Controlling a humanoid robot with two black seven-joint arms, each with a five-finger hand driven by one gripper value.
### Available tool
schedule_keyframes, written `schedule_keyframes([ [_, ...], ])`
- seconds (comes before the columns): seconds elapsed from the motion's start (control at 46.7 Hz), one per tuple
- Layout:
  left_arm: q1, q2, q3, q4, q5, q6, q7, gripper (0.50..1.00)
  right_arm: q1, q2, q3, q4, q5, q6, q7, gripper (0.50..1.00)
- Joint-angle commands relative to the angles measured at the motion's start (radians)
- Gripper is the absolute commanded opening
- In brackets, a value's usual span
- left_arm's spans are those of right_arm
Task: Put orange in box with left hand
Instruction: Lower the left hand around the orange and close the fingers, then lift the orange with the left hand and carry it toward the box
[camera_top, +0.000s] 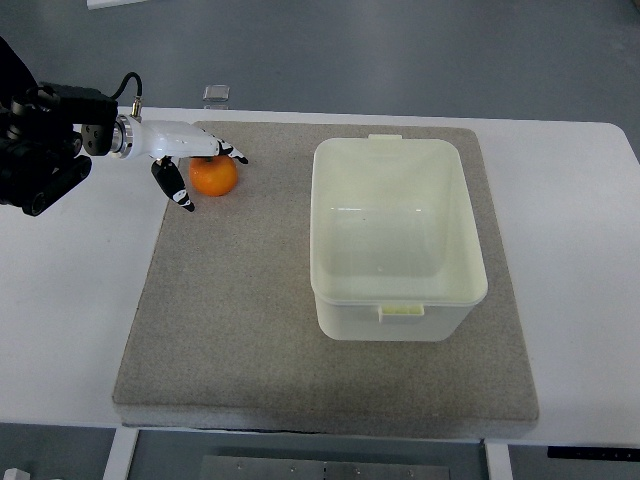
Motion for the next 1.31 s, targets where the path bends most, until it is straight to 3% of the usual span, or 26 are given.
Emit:
schedule_keyframes([
  [0.0,0.000,-0.002,0.000,0.000,0.002,0.002,0.000,0.891,-0.001,0.000,0.000,0.001,0.001,0.000,0.000,0.932],
  [0.171,-0.001,-0.002,0.003,0.001,0.002,0.043,0.000,0.857,-0.001,0.000,0.000,0.001,0.000,0.000,0.000,0.932],
  [0.557,0.000,0.001,0.006,0.014,0.003,0.067,0.000,0.853,0.001,0.000,0.000,0.000,0.000,0.000,0.000,0.932],
  [0.643,0.000,0.001,0.006,0.014,0.005,0.067,0.000,0.793,-0.001,0.000,0.000,0.000,0.000,0.000,0.000,0.932],
  [0.729,0.000,0.000,0.005,0.014,0.000,0.066,0.000,0.699,-0.001,0.000,0.000,0.000,0.000,0.000,0.000,0.932],
  [0.771,0.000,0.000,0.006,0.014,0.000,0.066,0.000,0.571,-0.001,0.000,0.000,0.000,0.000,0.000,0.000,0.932],
  [0.793,0.000,0.000,0.006,0.014,0.002,0.066,0.000,0.534,-0.001,0.000,0.000,0.000,0.000,0.000,0.000,0.932],
  [0.964,0.002,-0.002,0.005,0.014,0.000,0.067,0.000,0.500,-0.001,0.000,0.000,0.000,0.000,0.000,0.000,0.932],
  [1.286,0.000,-0.002,0.000,0.015,-0.003,0.051,0.000,0.500,-0.001,0.000,0.000,0.001,0.001,0.000,0.000,0.932],
])
